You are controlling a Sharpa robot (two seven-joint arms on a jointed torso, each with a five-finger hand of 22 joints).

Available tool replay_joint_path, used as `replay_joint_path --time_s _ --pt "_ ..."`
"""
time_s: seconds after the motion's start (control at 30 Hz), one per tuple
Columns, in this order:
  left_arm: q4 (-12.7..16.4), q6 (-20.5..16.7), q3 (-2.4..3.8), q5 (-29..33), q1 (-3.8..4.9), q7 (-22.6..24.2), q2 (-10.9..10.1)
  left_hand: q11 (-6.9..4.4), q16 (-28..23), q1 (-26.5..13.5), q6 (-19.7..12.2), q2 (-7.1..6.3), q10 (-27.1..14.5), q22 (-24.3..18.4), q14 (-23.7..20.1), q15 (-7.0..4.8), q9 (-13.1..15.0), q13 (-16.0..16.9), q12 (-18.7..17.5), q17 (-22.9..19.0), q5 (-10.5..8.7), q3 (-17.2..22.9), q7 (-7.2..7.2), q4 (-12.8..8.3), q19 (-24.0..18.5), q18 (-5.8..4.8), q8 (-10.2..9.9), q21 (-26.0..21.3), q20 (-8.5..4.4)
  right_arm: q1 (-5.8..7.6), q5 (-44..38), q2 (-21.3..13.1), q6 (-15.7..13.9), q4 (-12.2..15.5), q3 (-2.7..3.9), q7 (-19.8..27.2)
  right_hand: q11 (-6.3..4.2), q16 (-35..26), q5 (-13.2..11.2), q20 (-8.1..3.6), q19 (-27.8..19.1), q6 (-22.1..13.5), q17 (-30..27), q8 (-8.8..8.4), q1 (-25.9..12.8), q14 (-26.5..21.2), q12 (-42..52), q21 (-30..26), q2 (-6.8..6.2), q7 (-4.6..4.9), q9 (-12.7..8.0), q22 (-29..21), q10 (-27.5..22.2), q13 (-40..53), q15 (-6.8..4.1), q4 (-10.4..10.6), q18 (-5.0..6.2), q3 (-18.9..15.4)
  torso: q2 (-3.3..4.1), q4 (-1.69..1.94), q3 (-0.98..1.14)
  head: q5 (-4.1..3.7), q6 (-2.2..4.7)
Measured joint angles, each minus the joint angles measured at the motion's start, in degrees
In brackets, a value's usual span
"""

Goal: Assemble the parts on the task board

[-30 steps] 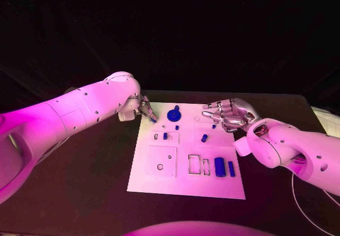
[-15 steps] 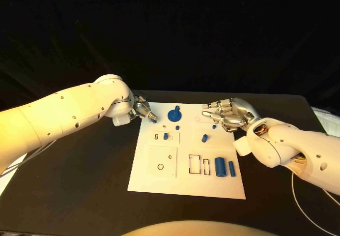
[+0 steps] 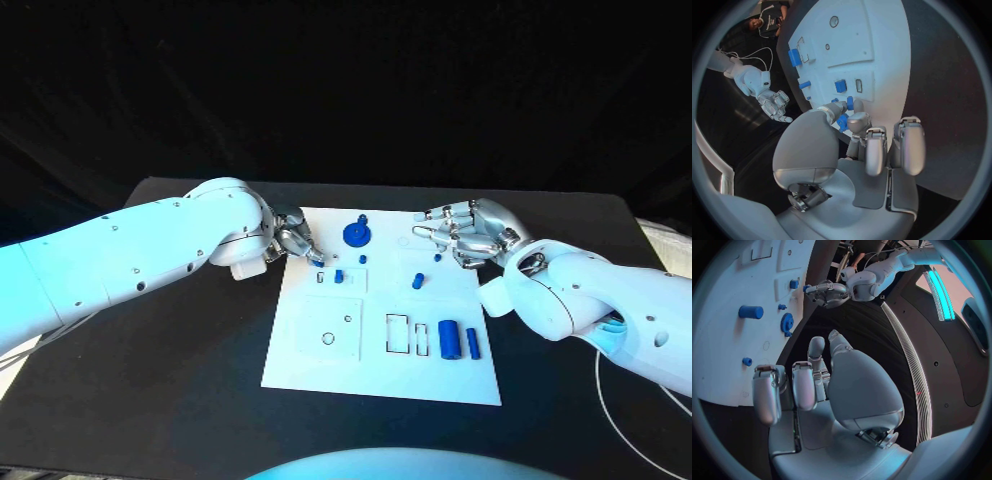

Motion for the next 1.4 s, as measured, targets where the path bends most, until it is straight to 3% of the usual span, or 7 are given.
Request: replay_joint_path --time_s 0.9,1.4 --pt "0.2 2.0 -0.28 -4.6 -1.25 -0.1 1.0 -0.18 0.0 -0.8 0.3 -0.8 0.2 0.0 0.0 0.0 -0.1 0.0 0.0 0.0 0.35 1.0 -0.1 -1.0 0.0 0.0 0.0 0.0 0.0 -0.14 0.0 0.0 0.2 0.0 -0.01 0.0 0.0 0.0 0.0 0.0 0.0 0.0 0.0 0.0 0.0 0.0 0.0 0.0 0.0 0.0 0.0 0.0 0.0 0.0 0.0 0.0 0.0 0.0 0.07 -0.07 0.04 0.2 -0.7" --pt "0.1 4.1 -0.15 -4.9 -1.19 -0.4 1.1 -0.16 0.0 -0.7 0.3 -0.73 0.2 0.0 0.0 0.0 -0.2 0.2 0.0 0.0 0.64 1.0 -0.09 -1.0 0.0 0.0 0.0 0.0 0.0 -0.15 0.0 0.0 0.2 0.1 -0.01 0.0 0.0 0.0 0.0 0.0 0.0 0.0 0.0 0.0 0.0 0.0 0.0 0.0 0.0 0.0 0.0 0.0 0.0 0.0 0.0 0.0 0.01 0.0 0.06 -0.08 0.02 0.36 -1.0"
